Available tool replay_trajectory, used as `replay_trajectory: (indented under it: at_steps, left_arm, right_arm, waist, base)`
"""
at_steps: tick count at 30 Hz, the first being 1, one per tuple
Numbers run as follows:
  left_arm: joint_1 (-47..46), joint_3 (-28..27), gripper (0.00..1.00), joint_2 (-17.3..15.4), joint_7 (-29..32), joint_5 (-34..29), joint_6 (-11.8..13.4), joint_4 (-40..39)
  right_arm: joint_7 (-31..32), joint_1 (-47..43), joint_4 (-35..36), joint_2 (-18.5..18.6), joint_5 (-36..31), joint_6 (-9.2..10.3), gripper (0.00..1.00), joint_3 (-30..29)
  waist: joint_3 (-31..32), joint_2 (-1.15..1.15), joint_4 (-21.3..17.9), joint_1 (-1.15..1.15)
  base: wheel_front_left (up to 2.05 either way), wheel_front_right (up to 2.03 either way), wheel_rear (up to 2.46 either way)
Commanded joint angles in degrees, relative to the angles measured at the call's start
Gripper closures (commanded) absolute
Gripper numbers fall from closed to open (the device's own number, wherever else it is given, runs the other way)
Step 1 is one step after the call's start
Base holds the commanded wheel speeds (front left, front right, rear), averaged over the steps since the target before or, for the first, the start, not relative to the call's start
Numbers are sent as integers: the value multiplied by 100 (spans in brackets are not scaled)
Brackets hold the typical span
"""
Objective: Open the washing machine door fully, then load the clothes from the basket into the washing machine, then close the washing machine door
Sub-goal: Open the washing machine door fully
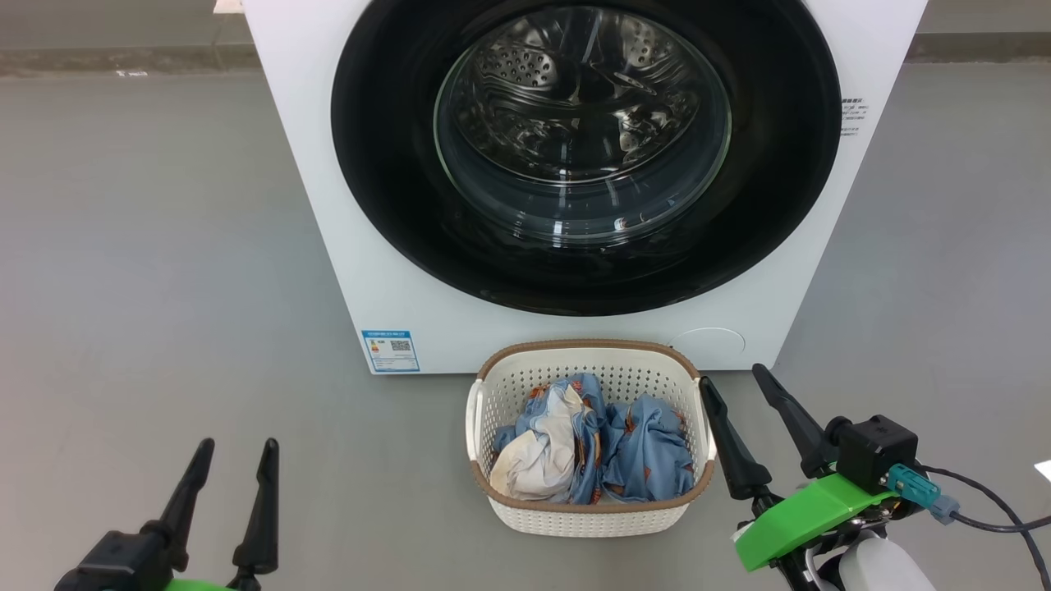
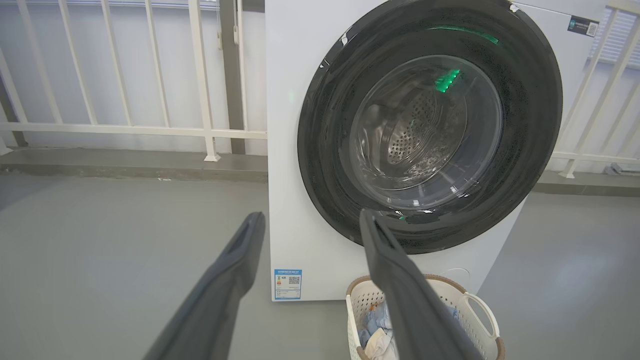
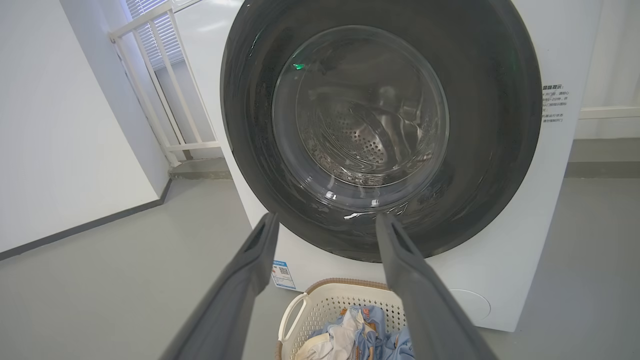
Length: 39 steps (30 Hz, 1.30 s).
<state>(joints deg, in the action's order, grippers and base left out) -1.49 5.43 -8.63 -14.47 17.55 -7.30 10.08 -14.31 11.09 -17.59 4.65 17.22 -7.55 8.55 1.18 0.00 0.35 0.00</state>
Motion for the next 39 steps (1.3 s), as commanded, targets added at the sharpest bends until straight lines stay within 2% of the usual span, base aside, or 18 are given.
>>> replay_trajectory:
  at_steps: [1, 10, 27, 39]
  left_arm:
    - [-270, -224, 0, -136, -52, -65, -15, -86]
    - [-285, -289, 0, -82, -52, -86, -17, -67]
    - [-263, -184, 0, -128, -52, 175, -18, -190]
    - [-262, -171, 0, -130, -52, 193, -18, -151]
  right_arm:
    - [-69, 261, 118, -31, -42, 6, 0, 139]
    - [-69, 257, 122, -31, -27, 6, 0, 141]
    - [-69, 246, 128, -54, -30, 6, 0, 125]
    - [-69, 240, 134, -62, -36, 6, 0, 124]
  waist:
    - [1, 0, 1, 0]
    - [-10, 0, -1, 0]
    - [-21, 0, -50, 0]
    - [-38, 0, -33, 0]
  base:
    - [18, 18, -36]
    - [58, 58, -116]
    - [109, 109, -218]
    - [26, 26, -52]
